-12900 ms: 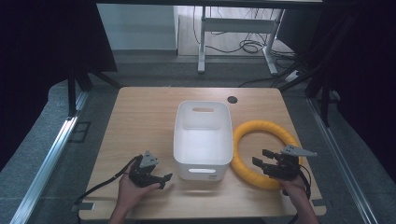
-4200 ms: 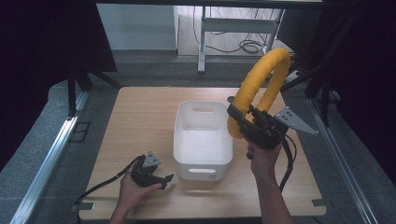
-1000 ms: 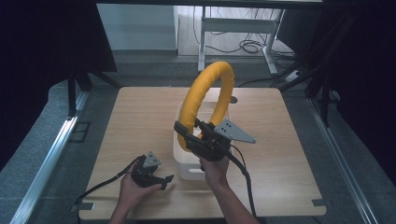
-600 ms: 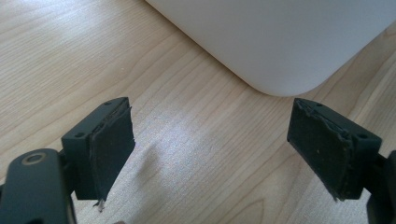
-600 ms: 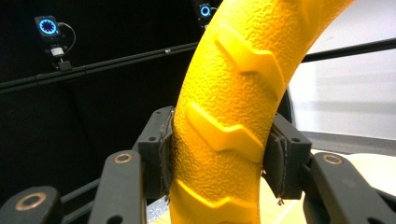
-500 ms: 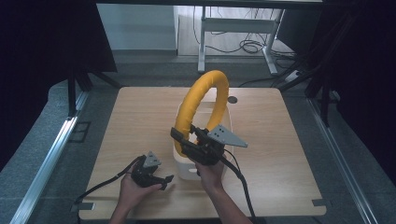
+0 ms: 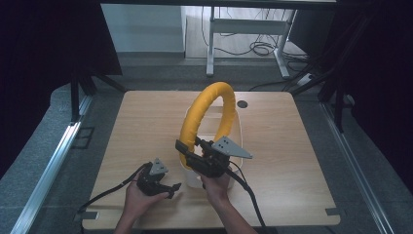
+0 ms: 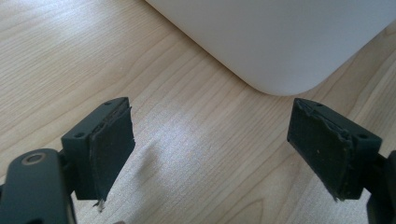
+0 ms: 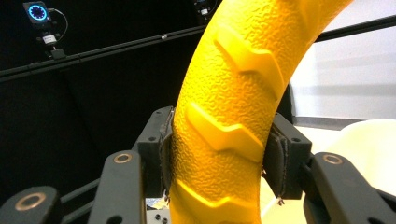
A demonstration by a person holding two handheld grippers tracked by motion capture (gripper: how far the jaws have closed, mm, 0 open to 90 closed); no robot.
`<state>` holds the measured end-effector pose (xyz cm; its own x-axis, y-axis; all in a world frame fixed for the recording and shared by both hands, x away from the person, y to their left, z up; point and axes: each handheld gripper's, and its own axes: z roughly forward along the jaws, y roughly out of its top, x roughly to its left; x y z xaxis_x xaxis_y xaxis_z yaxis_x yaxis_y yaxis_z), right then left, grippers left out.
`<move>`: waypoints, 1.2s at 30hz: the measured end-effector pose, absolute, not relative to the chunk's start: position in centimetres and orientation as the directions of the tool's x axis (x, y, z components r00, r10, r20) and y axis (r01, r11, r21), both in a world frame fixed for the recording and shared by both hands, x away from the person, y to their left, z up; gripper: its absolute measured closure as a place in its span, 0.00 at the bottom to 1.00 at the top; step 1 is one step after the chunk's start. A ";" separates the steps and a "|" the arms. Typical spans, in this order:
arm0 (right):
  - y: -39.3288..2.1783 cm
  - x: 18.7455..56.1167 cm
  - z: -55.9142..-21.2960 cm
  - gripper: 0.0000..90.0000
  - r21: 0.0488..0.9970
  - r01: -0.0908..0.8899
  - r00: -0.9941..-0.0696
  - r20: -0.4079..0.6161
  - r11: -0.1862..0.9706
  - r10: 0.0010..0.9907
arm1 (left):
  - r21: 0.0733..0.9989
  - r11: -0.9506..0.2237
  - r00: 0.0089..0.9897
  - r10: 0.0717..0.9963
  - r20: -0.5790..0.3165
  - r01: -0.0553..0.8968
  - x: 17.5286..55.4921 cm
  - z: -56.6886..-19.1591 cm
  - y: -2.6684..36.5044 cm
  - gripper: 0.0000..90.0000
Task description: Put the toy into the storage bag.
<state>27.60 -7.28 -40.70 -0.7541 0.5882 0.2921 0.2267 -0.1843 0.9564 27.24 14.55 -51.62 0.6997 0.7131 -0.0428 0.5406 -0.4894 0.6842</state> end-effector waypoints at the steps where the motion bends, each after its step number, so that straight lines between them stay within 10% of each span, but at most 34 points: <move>1: -7.3 27.6 -40.8 0.55 0.957 0.222 -0.753 0.289 -0.186 0.591 | 0.684 -0.489 0.699 0.713 -0.043 0.541 27.2 -51.6 14.5 0.17; 36: -8.1 26.9 -42.3 0.55 0.941 0.334 -0.725 0.293 -0.054 0.624 | 0.673 -0.500 0.705 0.708 -0.046 0.545 27.3 -51.8 14.3 0.16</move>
